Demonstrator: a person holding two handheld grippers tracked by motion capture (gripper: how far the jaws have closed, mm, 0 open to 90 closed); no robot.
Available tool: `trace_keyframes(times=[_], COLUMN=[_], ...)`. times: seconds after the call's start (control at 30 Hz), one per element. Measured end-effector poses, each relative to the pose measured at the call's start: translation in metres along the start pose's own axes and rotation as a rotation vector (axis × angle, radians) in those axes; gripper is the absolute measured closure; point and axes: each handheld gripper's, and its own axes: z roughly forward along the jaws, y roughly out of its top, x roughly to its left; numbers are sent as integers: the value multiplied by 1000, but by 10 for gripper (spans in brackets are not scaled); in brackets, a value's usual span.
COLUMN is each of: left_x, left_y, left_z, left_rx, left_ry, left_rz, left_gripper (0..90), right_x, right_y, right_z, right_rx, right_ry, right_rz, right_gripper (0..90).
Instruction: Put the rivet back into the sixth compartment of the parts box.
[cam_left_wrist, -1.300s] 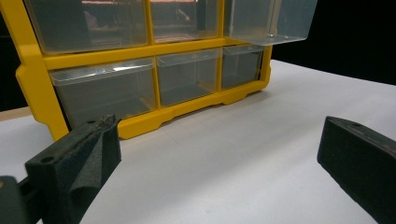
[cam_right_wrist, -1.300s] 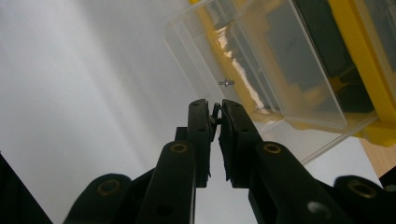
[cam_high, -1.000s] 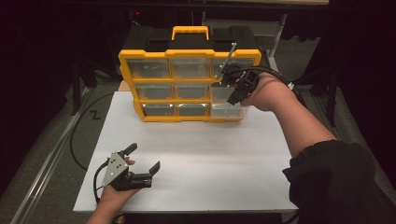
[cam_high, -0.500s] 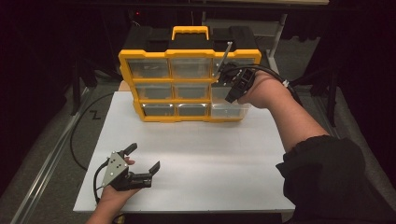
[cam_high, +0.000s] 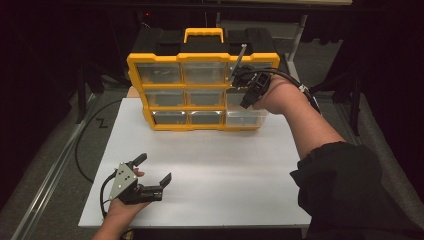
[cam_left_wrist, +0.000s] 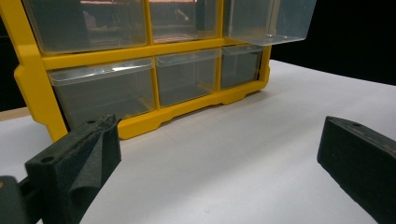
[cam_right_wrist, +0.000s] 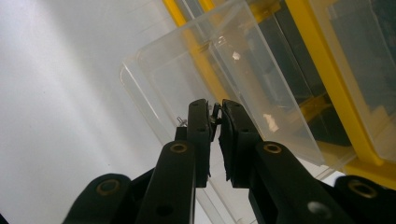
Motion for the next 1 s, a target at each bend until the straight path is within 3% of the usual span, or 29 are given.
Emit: trace_keyframes(times=[0.33,0.47,0.67,1.0], left_x=[0,0,0,0], left_y=[0,0,0,0], left_z=[0,0,0,0], left_rx=[-4,-3,0,2], left_ry=[0,-1,-1,-4], left_rz=[-2,-1,1,3], left_gripper=[3,3,3,3], right_x=[-2,-4,-3,12], right_y=[3,1,-7,-20], right_z=[3,-3,-11,-18], right_rx=[-3,-33,-37,-37], right_ry=[-12,1,5,-7], right_rz=[15,35,36,22], right_gripper=[827,664,538,375])
